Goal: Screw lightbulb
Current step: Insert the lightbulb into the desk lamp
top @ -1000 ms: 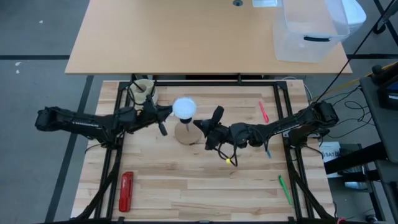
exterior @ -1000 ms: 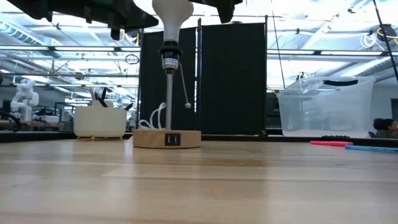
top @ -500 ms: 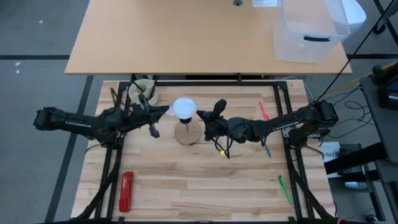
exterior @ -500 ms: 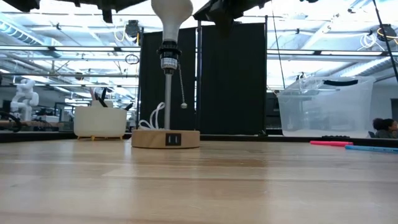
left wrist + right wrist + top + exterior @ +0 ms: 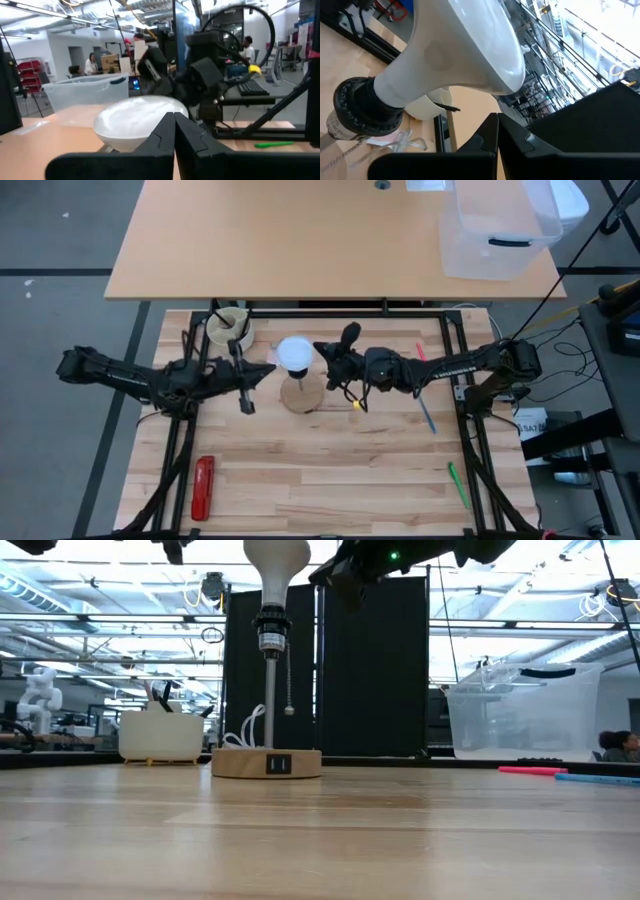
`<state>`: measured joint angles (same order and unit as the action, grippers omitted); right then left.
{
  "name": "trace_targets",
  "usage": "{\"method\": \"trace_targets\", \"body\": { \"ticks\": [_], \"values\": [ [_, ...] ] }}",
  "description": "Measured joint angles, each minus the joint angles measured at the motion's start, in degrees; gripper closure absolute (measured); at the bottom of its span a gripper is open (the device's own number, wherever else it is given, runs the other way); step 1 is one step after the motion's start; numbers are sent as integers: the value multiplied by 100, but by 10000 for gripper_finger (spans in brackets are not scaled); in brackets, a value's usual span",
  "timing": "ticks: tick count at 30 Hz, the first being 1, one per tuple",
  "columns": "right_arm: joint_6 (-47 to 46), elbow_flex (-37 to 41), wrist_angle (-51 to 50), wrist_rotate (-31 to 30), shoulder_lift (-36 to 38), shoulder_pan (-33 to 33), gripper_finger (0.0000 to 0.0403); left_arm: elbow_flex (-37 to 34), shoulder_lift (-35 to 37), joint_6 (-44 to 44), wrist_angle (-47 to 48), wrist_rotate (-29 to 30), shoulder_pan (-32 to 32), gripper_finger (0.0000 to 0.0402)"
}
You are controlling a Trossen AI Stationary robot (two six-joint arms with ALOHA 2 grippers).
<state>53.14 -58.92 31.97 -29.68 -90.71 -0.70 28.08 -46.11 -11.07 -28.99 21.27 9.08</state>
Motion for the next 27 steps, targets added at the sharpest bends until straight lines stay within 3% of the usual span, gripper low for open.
{"method": "trace_targets", "body": {
  "ticks": [10,22,27],
  "values": [
    [172,-2,255,155,2,10,403,0,-317,193,-117,-170,-389,402],
    [243,-2,231,-106,8,341,403,0,-308,460,32,-172,-565,402],
    [276,-2,170,-307,8,497,403,0,-310,479,75,93,-570,402]
  ]
}}
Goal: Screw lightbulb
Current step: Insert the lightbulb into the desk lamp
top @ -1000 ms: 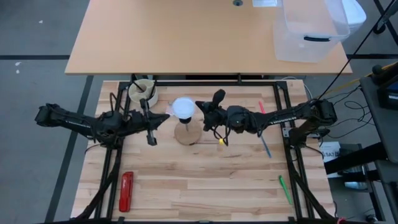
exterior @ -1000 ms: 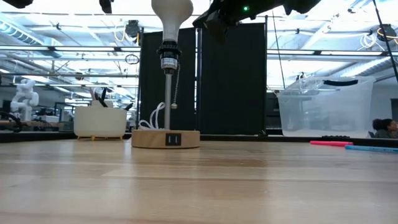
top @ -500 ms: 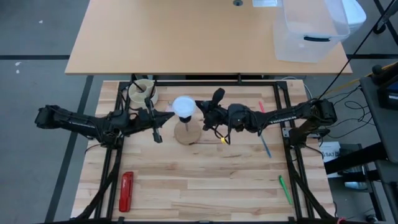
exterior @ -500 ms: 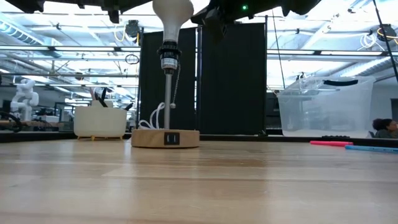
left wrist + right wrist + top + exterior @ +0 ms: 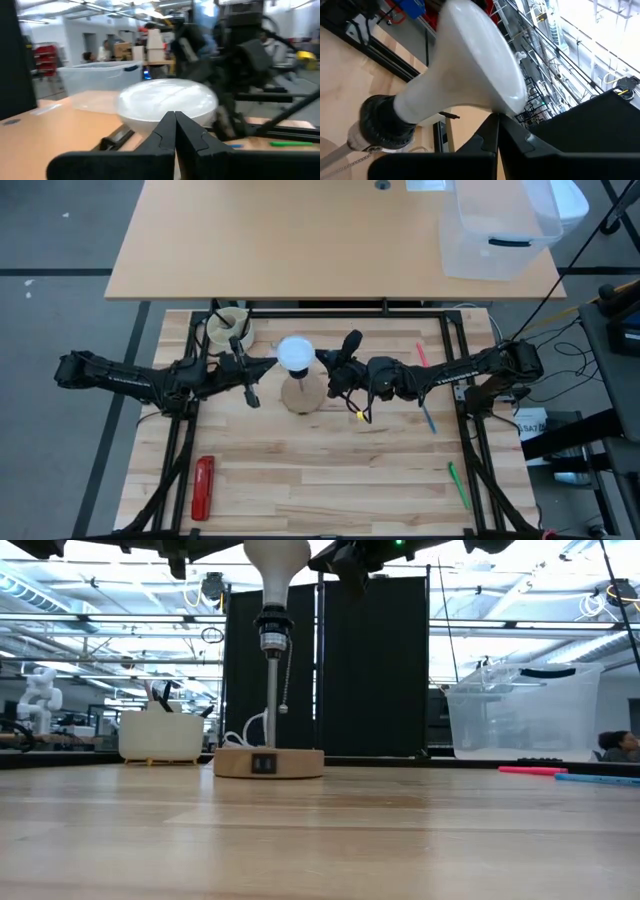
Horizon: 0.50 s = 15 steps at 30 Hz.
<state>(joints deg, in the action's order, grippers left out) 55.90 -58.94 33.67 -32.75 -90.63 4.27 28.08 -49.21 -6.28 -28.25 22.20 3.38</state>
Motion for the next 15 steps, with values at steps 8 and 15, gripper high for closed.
{"method": "trace_targets", "body": {
  "ticks": [8,15],
  "values": [
    [-15,0,-30,316,0,238,403,2,-10,213,117,333,-113,402],
    [-66,-4,-4,219,-2,421,403,-2,-13,558,411,248,-290,402]
  ]
}}
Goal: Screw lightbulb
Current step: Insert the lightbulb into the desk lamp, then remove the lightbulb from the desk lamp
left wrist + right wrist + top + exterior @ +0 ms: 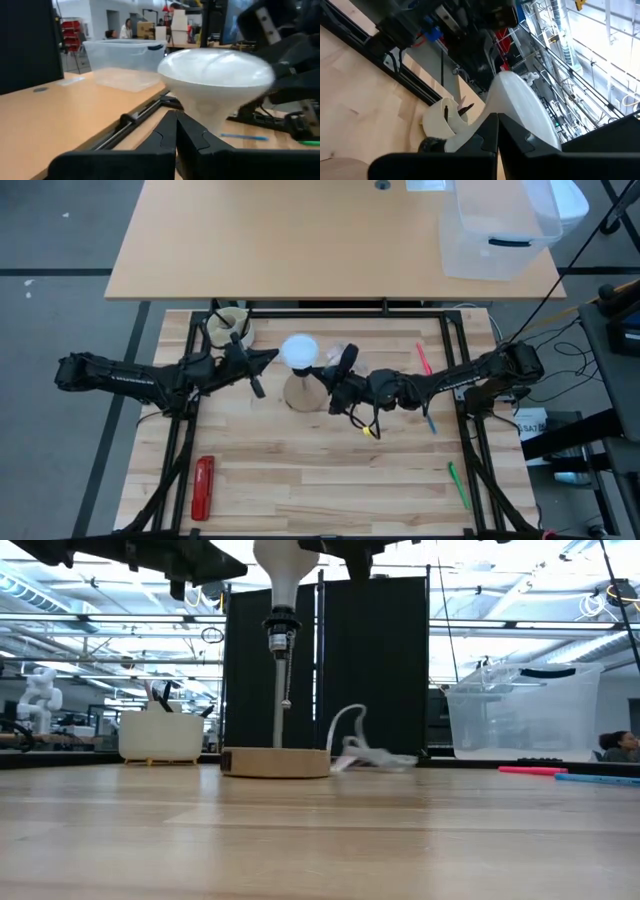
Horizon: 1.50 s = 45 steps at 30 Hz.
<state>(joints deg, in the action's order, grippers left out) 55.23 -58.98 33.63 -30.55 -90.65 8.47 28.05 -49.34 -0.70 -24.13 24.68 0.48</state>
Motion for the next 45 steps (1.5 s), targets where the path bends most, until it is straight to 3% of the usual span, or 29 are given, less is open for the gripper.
{"method": "trace_targets", "body": {
  "ticks": [11,19,27,31,34,45],
  "values": [
    [-429,0,-412,-89,-2,385,403,0,2,165,733,13,-18,402],
    [-2019,0,-547,-106,-4,399,400,-51,-338,781,1534,82,-117,396],
    [-3663,-1,-1695,-254,-4,221,320,-237,-1037,1090,1508,62,17,333],
    [-4405,147,-2186,-240,-4,179,290,-351,-1083,1020,1175,187,258,322],
    [-4456,654,-1580,-267,1,174,297,-466,-916,778,904,447,480,329],
    [-3765,3228,2817,-224,476,174,398,-1024,628,143,799,556,840,384]
  ]
}}
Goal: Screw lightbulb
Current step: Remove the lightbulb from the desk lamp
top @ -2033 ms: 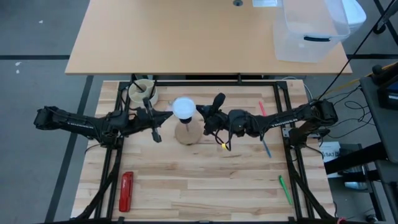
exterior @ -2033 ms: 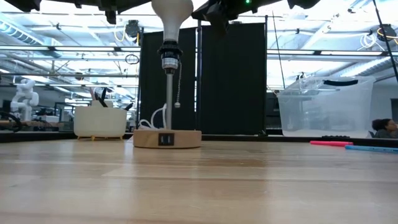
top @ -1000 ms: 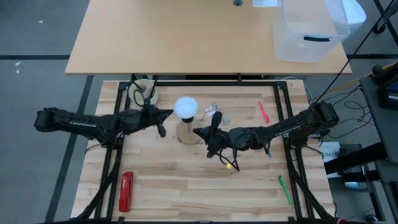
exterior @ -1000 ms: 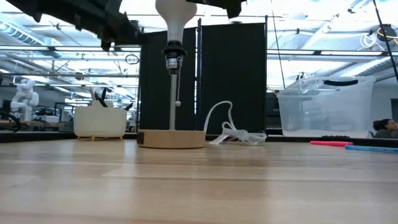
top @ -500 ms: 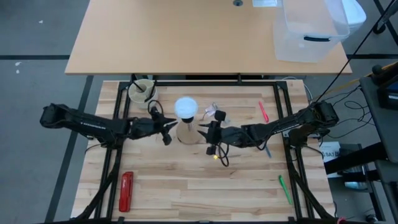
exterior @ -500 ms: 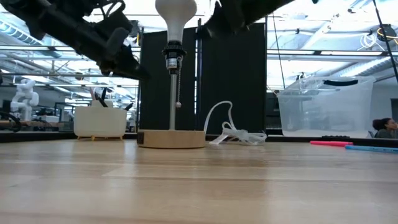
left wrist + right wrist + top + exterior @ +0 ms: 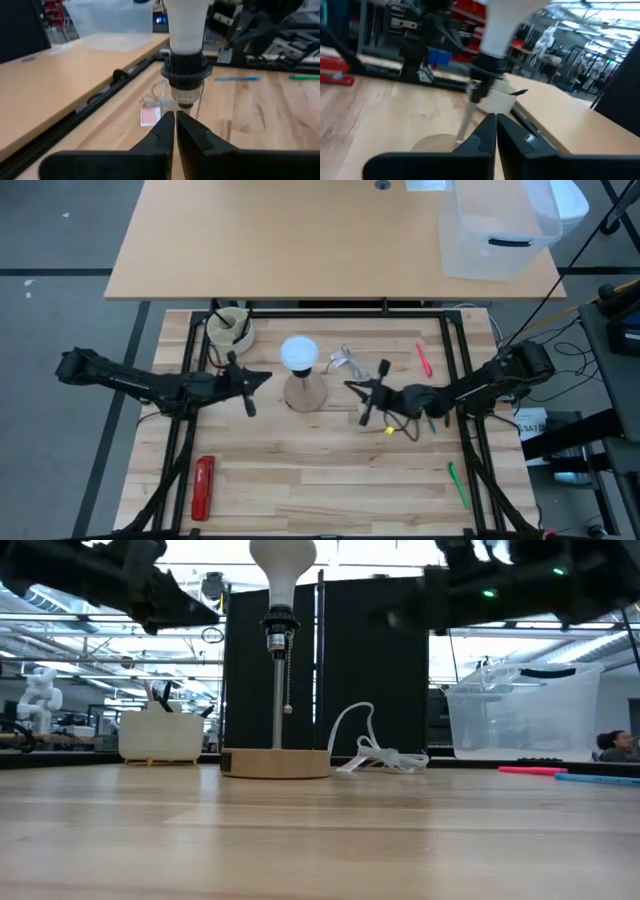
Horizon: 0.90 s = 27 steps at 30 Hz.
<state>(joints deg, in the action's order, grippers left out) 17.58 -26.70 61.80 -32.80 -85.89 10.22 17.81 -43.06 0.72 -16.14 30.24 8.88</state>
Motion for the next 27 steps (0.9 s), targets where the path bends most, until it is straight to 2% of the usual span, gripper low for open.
{"method": "trace_targets", "body": {
  "ticks": [3,8,12,16,27],
  "values": [
    [-46,520,412,5,317,0,395,-4,344,-245,113,60,24,397],
    [60,1288,758,13,996,5,401,-4,837,-671,147,543,22,400],
    [265,2015,1439,66,1648,82,402,-3,1310,-941,339,378,117,400],
    [219,2591,1566,277,2283,120,402,-3,1786,-1045,814,335,300,401],
    [-48,2542,-502,484,3495,116,403,-1,2978,-1422,1853,310,955,401]
  ]
}}
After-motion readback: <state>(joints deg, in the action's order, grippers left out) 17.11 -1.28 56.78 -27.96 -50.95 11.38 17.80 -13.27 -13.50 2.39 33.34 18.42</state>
